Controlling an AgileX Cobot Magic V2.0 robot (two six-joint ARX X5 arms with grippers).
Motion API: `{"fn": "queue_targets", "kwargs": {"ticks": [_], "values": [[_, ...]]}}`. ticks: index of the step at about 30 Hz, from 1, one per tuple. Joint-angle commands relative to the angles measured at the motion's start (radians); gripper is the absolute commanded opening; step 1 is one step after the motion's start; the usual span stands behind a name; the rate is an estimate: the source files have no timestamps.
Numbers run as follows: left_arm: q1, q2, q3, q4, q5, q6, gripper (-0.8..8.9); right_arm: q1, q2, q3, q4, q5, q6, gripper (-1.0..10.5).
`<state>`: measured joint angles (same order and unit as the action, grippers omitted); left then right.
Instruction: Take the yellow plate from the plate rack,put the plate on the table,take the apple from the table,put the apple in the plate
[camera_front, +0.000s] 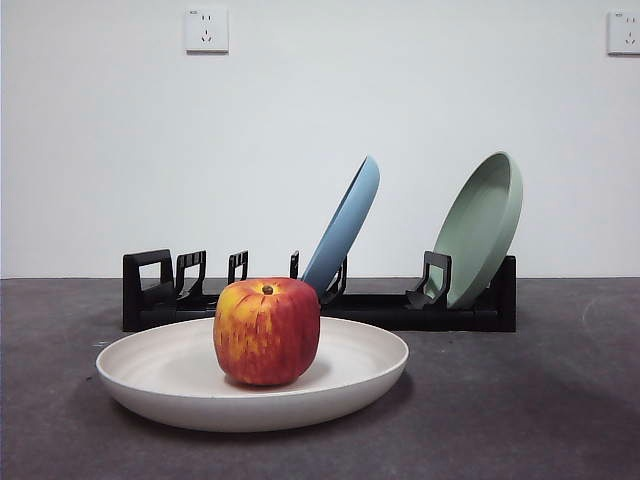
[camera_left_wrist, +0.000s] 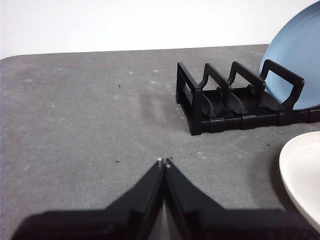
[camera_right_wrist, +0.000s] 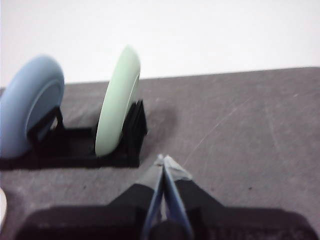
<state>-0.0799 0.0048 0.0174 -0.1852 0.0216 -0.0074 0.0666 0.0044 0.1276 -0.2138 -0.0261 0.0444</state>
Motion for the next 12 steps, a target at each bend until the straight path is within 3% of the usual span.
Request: {"fn": "queue_targets", "kwargs": {"ticks": [1, 12], "values": [[0.003, -0.003, -0.014, -0.002, 0.006, 0.01, -0.02, -0.001, -0.003, -0.049, 0.021, -0.002, -0.01, 0.0], [0.003, -0.003, -0.014, -0.001, 0.006, 0.01, -0.02, 0.0, -0.003, -0.119, 0.028, -0.002, 0.006, 0.0]]}}
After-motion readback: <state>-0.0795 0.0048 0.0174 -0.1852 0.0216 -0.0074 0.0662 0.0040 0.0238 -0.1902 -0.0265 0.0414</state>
